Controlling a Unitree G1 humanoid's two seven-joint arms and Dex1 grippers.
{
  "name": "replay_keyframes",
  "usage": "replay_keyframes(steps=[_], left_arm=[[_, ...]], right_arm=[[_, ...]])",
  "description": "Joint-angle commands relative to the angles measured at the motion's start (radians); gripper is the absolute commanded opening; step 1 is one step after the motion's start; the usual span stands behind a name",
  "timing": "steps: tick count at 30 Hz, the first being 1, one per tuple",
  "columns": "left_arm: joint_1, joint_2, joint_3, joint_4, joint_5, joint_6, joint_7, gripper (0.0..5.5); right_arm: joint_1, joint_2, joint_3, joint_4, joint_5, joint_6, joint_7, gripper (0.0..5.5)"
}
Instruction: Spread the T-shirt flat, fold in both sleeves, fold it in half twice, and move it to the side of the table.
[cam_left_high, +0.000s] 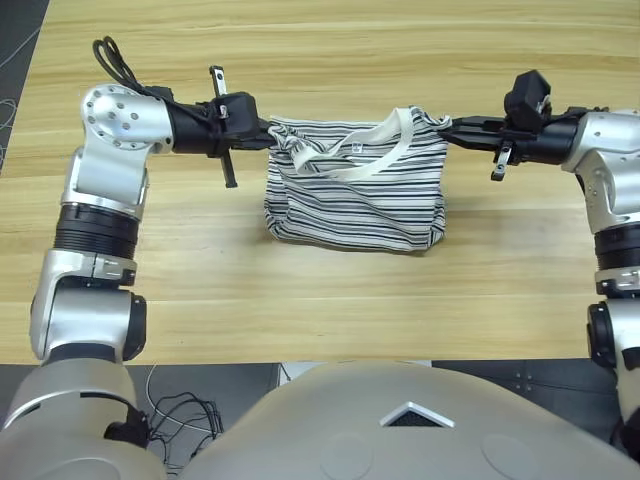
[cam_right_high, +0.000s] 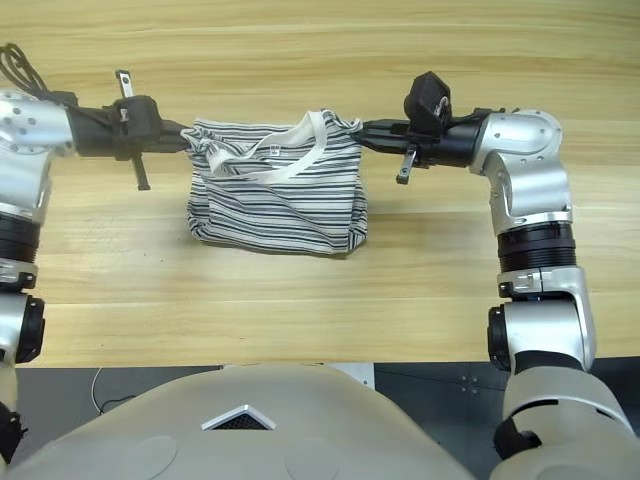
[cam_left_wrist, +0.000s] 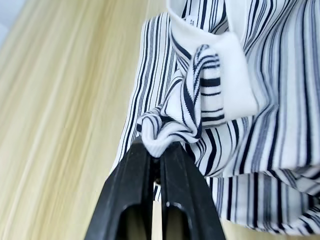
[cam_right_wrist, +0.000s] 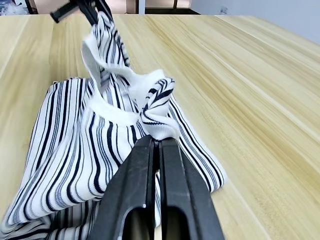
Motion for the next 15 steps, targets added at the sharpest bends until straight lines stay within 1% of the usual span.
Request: replay_keyframes(steps=[1,5,8,9,10,11,12,13,15], left_arm=[[-0.089,-0.051,-0.02,0.192,0.076,-0.067,0.066,0.11],[-0.17,-0.105,-0.018,0.394,0.121,-0.113,0.127,0.11],[-0.218,-0.146,-0.008,0.506,0.12,-0.1,0.121,0.11],[-0.232,-0.156,-0.006,0.538,0.123,-0.094,0.122,0.31],[-0.243,-0.164,-0.005,0.564,0.127,-0.093,0.127,0.39],[-0.252,-0.17,-0.004,0.586,0.129,-0.092,0.129,0.57],[-0.261,-0.174,-0.003,0.604,0.134,-0.096,0.139,0.68],[-0.27,-0.178,0.001,0.622,0.135,-0.093,0.149,0.87],[-0.295,-0.18,0.003,0.664,0.156,-0.091,0.21,1.18]], right_arm=[[-0.074,0.047,0.003,0.122,-0.07,-0.056,-0.048,0.1],[-0.121,0.088,0.014,0.263,-0.129,-0.118,-0.067,0.1],[-0.153,0.117,0.017,0.369,-0.168,-0.16,-0.082,0.1],[-0.163,0.123,0.015,0.398,-0.181,-0.173,-0.093,0.1],[-0.172,0.129,0.013,0.422,-0.191,-0.185,-0.103,0.1],[-0.18,0.134,0.01,0.442,-0.199,-0.195,-0.108,0.3],[-0.186,0.139,0.008,0.46,-0.207,-0.204,-0.117,0.36],[-0.192,0.144,0.008,0.476,-0.214,-0.213,-0.121,0.58],[-0.204,0.155,0.007,0.514,-0.234,-0.231,-0.146,0.93]])
